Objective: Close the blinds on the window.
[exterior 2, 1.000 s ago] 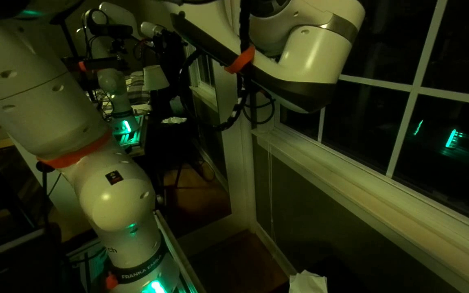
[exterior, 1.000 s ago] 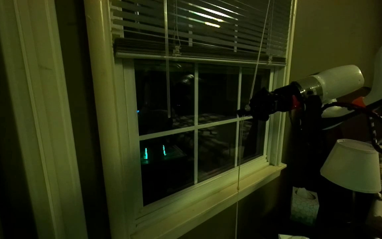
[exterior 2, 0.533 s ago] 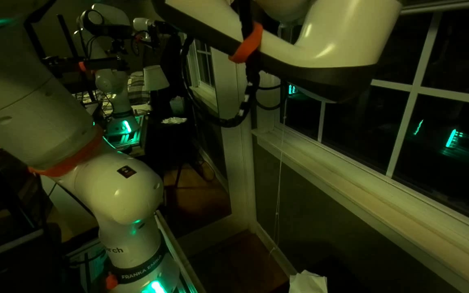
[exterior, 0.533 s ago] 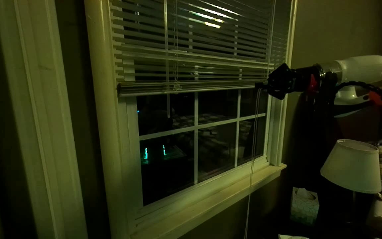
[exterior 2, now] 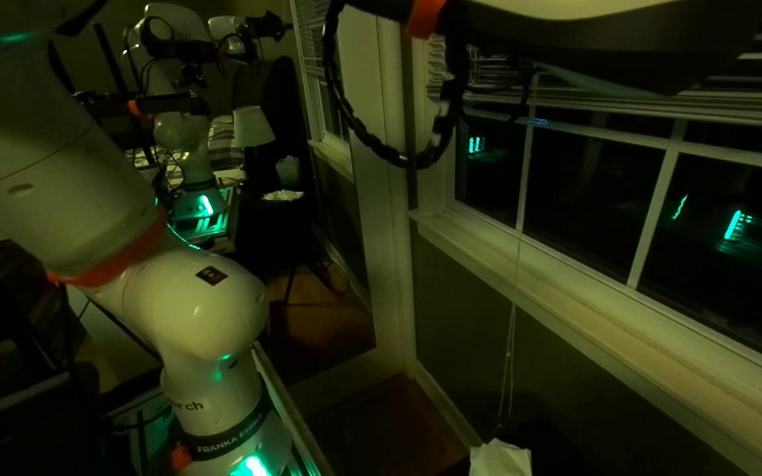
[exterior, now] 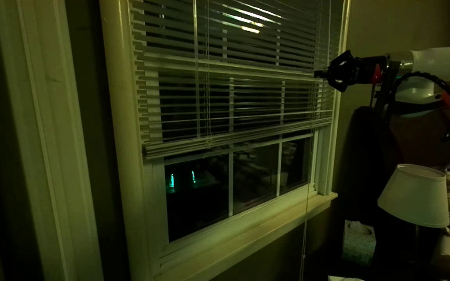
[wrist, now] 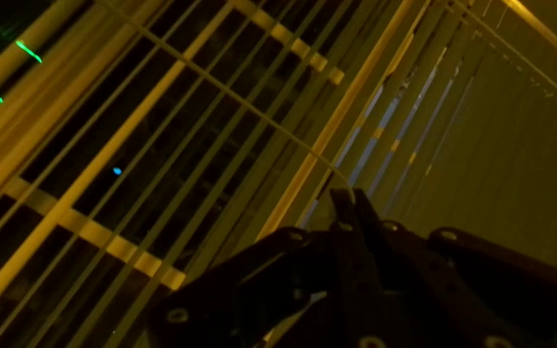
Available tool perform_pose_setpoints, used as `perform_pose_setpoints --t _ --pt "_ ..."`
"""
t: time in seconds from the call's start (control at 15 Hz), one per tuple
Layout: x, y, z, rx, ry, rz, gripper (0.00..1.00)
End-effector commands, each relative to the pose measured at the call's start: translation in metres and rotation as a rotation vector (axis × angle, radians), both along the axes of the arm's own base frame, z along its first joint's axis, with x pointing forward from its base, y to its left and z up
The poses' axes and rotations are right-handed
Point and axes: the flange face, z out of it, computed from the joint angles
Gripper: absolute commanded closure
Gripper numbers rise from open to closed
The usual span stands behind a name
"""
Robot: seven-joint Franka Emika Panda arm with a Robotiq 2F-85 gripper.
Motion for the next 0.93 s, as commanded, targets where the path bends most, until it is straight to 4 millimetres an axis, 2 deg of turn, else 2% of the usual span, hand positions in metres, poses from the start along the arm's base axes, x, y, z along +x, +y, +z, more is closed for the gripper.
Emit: perform_pose_setpoints --t 0.0,0.33,0.87 --pt "0.012 -0.02 0.022 0.014 -0.013 -0.089 1.0" --pt "0.022 -0.051 0.052 0.02 -0.061 -0.27 1.0" --pt "0.046 -0.109 0.068 -0.138 -0.021 -0.712 1.0"
